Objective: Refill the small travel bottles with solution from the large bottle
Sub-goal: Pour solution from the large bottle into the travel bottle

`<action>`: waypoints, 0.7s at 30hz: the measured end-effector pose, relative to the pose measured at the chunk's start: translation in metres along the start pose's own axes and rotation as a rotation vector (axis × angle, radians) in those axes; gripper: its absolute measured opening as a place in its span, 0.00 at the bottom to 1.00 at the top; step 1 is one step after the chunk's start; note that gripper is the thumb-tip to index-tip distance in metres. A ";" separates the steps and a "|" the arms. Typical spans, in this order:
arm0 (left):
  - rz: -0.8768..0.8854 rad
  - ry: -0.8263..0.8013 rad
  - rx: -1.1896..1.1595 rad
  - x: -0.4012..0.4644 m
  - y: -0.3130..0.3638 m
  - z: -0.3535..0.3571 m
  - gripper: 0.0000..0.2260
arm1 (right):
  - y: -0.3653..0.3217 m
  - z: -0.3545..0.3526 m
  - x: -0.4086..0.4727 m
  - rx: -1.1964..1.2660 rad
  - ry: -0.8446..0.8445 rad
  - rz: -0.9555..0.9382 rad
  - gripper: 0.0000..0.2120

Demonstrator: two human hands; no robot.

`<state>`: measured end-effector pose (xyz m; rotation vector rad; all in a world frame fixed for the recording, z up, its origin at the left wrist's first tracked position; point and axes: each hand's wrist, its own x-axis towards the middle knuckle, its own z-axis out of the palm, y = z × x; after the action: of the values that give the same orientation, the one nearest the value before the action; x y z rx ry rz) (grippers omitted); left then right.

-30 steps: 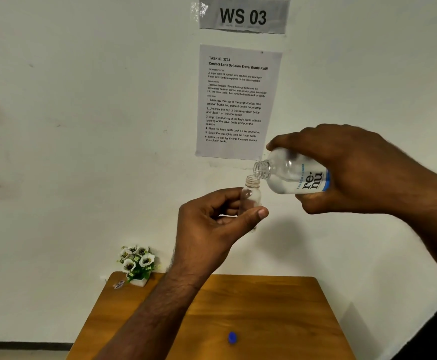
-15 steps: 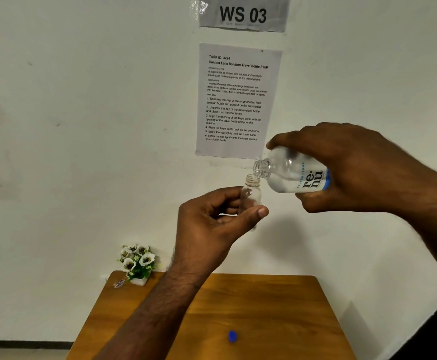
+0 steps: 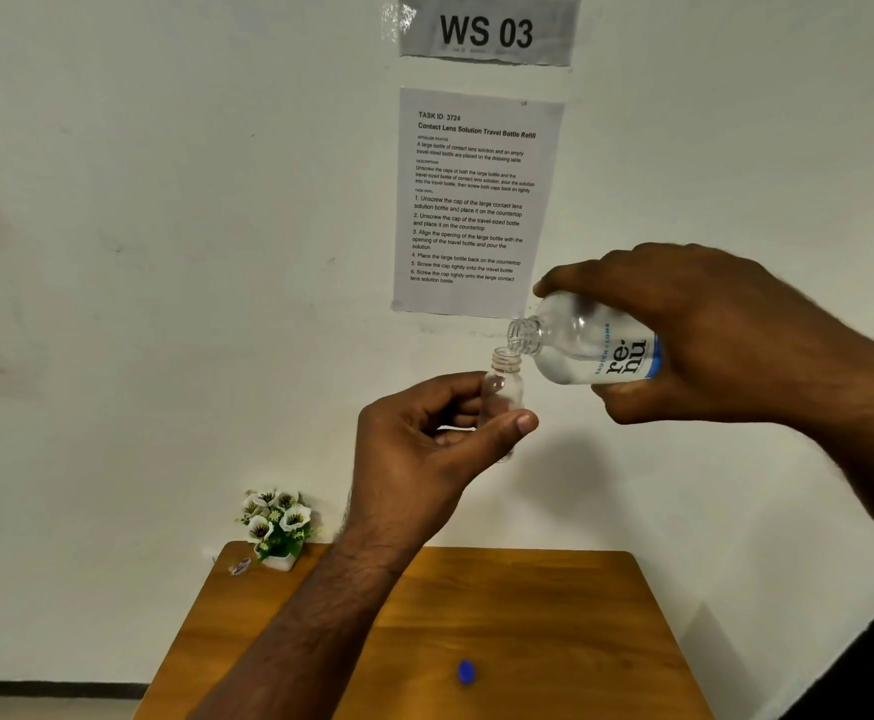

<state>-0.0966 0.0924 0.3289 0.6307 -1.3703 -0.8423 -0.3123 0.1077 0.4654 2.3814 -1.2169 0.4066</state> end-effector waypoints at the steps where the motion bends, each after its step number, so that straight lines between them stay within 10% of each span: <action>1: -0.003 0.002 -0.005 0.000 0.000 0.000 0.15 | 0.000 0.000 0.000 -0.001 0.001 -0.001 0.39; 21: -0.005 -0.002 -0.011 -0.001 0.001 -0.002 0.13 | -0.002 -0.001 0.000 -0.007 0.011 -0.013 0.40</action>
<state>-0.0949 0.0938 0.3292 0.6253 -1.3659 -0.8538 -0.3105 0.1097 0.4658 2.3767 -1.1954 0.4101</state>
